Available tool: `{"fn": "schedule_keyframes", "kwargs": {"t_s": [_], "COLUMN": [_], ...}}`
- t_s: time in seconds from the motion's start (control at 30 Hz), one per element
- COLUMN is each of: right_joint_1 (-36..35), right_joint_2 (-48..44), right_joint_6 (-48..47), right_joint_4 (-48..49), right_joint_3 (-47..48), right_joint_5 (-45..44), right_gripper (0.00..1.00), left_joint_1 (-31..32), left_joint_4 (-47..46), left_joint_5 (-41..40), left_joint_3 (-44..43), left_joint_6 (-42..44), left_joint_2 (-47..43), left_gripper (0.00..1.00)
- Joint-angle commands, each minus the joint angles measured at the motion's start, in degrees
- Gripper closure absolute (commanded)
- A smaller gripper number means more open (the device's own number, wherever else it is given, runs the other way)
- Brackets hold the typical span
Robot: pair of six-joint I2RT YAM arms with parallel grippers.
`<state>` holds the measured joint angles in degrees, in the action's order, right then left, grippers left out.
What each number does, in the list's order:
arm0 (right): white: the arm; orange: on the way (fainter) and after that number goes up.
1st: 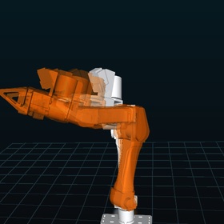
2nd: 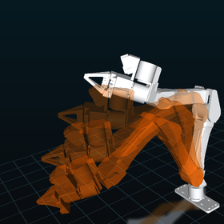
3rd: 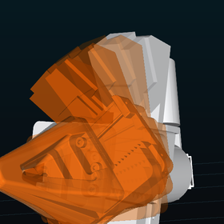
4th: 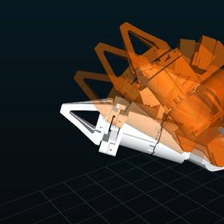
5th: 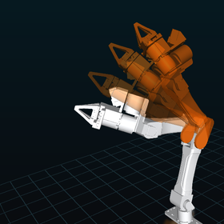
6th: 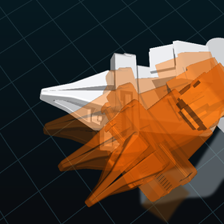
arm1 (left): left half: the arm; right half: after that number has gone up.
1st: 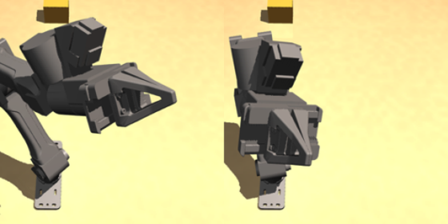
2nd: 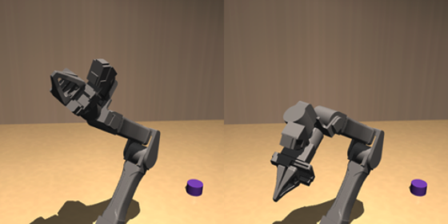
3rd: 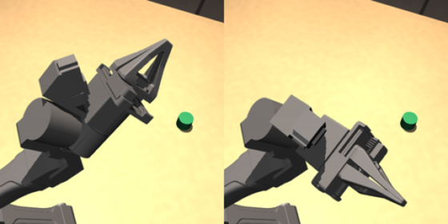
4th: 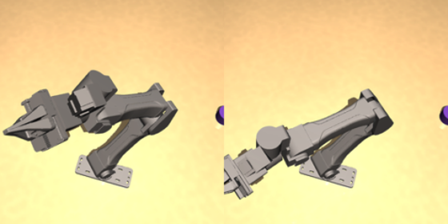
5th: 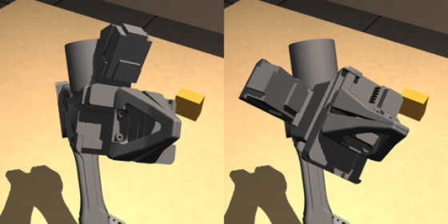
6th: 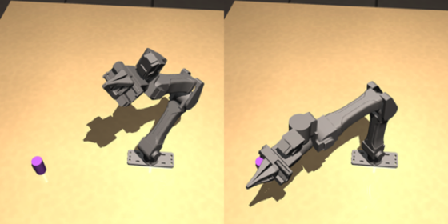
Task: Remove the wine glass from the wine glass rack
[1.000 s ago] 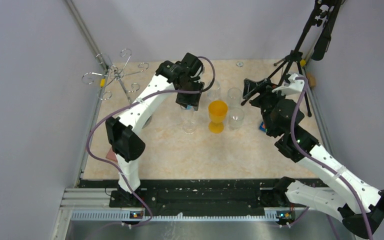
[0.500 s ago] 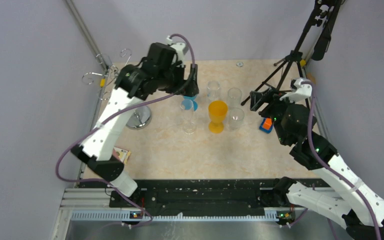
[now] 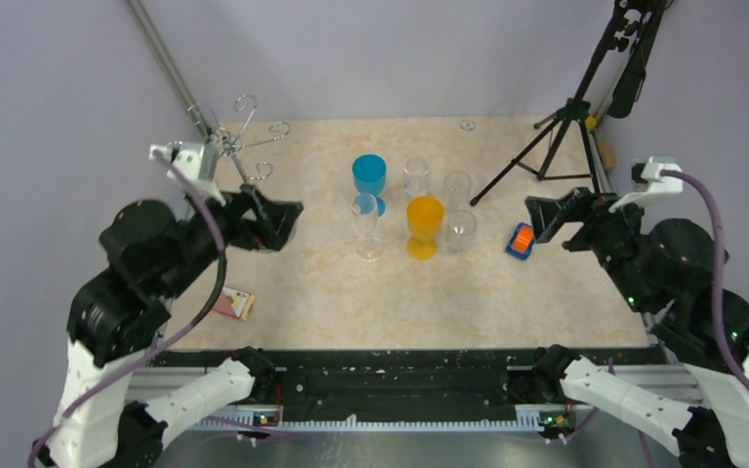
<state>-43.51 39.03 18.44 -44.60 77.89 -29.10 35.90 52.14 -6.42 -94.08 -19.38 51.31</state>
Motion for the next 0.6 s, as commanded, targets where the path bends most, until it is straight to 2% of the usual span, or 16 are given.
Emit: {"fn": "schedule_keyframes", "kwargs": {"t_s": [0.0, 0.13, 0.23, 0.57], "right_joint_1": [-0.4, -0.35, -0.31, -0.36], "right_joint_2": [-2.99, -6.48, -7.32, -10.87], "right_joint_6": [-0.03, -2.86, -3.54, -1.68], "right_joint_4": [-9.98, -9.39, -9.63, -8.93], "right_joint_3": [2.5, 5.0, 7.24, 3.32], "right_joint_5": [0.19, 1.9, 0.88, -0.49], "right_gripper": [0.06, 0.06, 0.05, 0.03], "left_joint_1": [0.08, 0.01, 0.02, 0.0], "left_joint_4": [-3.22, -2.58, 0.38, 6.49], "left_joint_5": [-5.17, -4.95, -6.65, -9.56], "left_joint_3": [7.0, 13.88, 15.83, 16.47], "left_joint_6": [-0.57, 0.36, -0.34, -1.49], "left_joint_2": [-9.86, -19.85, -24.55, -30.27], "left_gripper": [0.06, 0.07, 0.07, 0.05]}}
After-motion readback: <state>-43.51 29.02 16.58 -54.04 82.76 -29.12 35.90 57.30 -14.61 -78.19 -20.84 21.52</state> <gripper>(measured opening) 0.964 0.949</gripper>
